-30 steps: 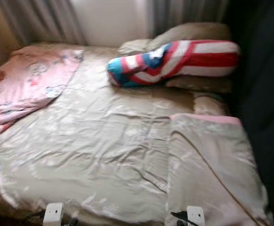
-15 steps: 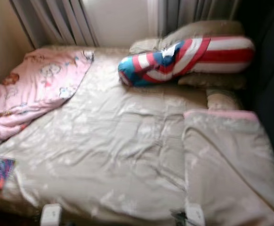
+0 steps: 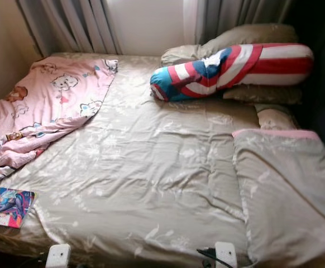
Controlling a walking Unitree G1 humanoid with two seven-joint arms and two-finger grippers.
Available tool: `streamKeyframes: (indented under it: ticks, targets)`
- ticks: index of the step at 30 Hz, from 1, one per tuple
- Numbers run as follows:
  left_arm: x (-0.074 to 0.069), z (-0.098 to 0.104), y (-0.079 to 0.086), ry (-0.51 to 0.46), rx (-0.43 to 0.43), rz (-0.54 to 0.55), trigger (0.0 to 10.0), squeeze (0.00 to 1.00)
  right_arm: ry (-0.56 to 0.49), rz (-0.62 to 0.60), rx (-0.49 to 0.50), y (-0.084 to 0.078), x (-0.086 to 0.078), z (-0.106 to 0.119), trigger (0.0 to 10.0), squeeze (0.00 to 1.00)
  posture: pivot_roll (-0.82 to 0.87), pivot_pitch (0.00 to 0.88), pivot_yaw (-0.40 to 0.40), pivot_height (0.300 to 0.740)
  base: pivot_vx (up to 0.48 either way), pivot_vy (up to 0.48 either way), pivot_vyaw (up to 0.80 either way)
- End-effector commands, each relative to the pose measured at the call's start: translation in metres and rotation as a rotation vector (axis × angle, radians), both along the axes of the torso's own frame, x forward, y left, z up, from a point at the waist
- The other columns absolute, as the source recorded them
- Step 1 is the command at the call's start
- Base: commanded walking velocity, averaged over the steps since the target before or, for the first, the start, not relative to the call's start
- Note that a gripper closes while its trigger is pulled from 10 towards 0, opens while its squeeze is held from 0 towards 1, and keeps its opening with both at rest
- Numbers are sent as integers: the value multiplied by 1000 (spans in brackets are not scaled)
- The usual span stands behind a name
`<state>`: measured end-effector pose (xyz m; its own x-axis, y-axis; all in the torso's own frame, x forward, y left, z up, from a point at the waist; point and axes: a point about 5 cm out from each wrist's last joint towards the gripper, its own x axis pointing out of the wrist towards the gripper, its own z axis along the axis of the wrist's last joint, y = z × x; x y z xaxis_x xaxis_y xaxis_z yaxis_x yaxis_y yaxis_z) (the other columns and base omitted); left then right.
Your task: Clean up the room
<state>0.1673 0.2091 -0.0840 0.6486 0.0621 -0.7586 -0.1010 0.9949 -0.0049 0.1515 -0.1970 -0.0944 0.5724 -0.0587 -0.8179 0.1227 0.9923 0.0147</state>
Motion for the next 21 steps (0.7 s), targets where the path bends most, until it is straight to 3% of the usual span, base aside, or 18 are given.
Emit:
streamKeyframes:
  ticks: [1,21]
  targets:
    - [-8,-2,9,29,17,17,10000,0,10,6,18,8,-1,-2,10000,0,-72,92,23,740,0,439,0]
    - [-10,-2,11,32,18,24,10000,0,28,-4,13,1,-5,-3,10000,0,-69,90,19,740,0,440,0]
